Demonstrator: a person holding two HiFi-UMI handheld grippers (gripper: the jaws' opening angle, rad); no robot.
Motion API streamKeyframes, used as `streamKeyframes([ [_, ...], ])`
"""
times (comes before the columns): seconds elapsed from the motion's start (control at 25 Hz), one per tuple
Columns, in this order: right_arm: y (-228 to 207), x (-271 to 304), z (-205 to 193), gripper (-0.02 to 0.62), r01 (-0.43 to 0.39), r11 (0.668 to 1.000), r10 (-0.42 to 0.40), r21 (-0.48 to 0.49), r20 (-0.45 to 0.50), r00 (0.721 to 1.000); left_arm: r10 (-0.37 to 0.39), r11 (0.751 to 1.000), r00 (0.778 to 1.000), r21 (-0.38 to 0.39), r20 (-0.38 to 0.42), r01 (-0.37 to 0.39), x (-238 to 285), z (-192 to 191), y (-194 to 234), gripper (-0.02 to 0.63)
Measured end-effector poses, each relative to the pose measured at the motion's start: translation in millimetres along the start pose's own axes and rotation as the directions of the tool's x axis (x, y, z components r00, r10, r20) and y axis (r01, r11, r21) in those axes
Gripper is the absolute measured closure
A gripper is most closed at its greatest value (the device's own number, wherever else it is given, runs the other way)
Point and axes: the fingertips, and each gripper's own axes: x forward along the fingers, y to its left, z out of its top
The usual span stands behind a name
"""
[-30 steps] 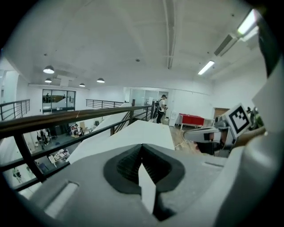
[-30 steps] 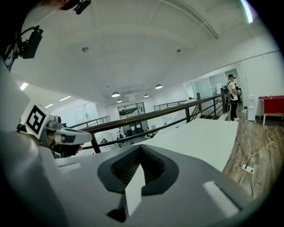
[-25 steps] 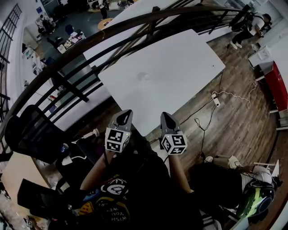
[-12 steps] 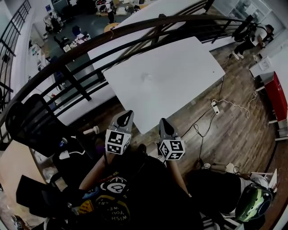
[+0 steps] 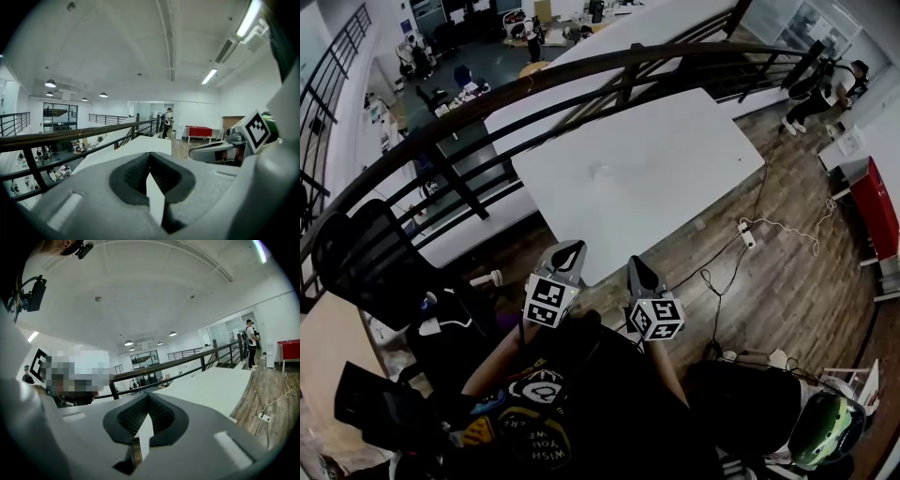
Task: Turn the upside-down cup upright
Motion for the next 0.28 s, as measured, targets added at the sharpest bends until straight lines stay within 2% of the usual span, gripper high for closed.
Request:
streamKeyframes([
  [0.28, 2.3, 6.8, 2.2, 0.595, -0.022, 1.000, 0.022, 0.000, -0.008, 1.000, -0.003, 1.000, 1.000, 0.027, -0.008, 0.003, 5.3, -2.9, 1.1, 0.601],
])
